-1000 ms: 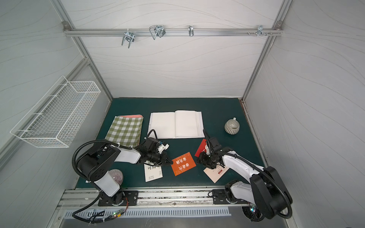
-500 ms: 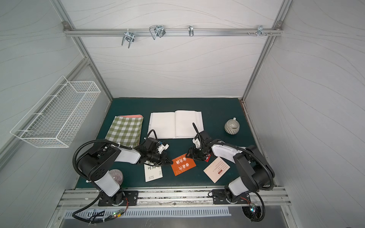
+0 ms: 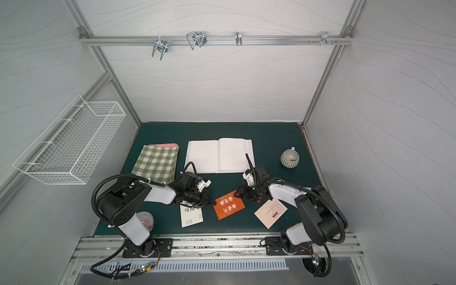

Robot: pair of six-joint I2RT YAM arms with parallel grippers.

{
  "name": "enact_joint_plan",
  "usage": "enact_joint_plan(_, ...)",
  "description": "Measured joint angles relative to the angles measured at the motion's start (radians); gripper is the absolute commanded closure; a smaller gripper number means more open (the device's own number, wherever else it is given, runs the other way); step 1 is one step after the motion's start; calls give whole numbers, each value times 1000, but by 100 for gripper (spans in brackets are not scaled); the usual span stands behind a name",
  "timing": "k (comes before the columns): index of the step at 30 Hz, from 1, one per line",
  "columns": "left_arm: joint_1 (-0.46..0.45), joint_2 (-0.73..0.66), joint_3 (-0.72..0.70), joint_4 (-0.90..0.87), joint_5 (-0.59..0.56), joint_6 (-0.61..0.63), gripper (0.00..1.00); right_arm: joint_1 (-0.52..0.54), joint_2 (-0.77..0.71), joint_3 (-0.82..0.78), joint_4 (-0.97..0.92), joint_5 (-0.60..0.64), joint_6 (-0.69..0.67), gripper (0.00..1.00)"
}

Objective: Place the photos into the photo albums
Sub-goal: Pick up the photo at the center of the board.

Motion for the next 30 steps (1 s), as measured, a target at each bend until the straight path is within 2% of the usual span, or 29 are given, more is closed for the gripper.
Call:
enact_joint_plan(8, -1, -19, 0, -25, -22, -19, 92, 47, 0, 8, -1, 52, -5, 42)
enact_joint_plan(14, 1, -2, 0, -8, 0, -31, 92, 74, 92, 62, 34, 9, -31, 41)
enact_joint_plan(23, 6, 10, 0, 8, 18, -40, 92, 10, 174, 74, 130, -150, -49, 41)
enact_joint_plan(30, 7, 15, 2, 8, 24, -40, 92, -6, 237, 45, 305, -299, -24, 42)
